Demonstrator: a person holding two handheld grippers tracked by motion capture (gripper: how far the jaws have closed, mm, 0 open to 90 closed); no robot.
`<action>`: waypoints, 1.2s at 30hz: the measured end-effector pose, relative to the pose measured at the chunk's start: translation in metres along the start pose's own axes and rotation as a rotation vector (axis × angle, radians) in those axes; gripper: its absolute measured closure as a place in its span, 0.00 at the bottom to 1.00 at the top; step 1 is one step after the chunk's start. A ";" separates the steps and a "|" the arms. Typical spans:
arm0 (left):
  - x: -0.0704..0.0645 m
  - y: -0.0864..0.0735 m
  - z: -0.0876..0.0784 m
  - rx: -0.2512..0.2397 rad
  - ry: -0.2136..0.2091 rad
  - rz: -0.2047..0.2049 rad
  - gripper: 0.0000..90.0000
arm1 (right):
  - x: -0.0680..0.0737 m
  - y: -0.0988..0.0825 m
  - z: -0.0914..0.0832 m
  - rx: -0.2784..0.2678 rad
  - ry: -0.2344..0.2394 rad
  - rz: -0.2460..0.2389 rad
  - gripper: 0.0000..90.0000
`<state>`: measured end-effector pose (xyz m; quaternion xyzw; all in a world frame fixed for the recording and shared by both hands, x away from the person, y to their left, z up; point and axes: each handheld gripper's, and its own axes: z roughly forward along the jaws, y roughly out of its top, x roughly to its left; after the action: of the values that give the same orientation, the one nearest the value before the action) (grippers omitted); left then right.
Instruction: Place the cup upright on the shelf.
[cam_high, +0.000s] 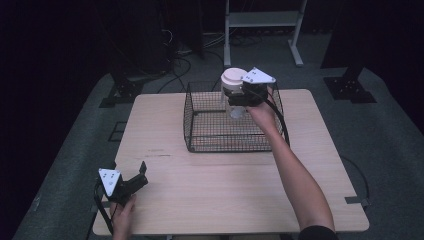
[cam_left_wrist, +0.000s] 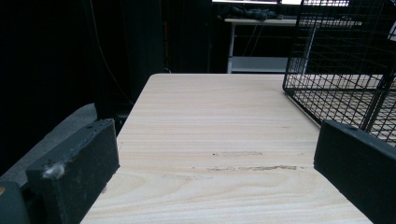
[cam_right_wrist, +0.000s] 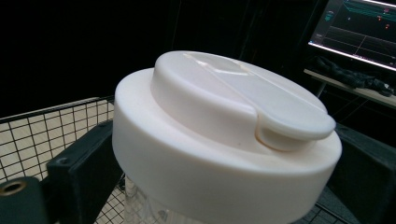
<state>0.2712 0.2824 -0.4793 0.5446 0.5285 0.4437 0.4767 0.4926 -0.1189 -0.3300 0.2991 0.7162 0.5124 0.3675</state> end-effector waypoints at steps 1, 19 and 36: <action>0.000 0.000 0.000 0.000 -0.001 0.000 0.00 | 0.000 -0.001 0.001 -0.001 -0.001 0.000 0.05; 0.000 0.000 0.000 0.000 -0.003 0.001 0.00 | 0.007 -0.031 0.025 0.055 0.019 0.031 0.05; 0.000 0.000 0.000 -0.001 -0.002 0.001 0.00 | 0.007 -0.047 0.037 0.113 0.014 0.039 0.05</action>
<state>0.2711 0.2827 -0.4793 0.5450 0.5273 0.4436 0.4776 0.5172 -0.1084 -0.3843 0.3295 0.7408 0.4802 0.3349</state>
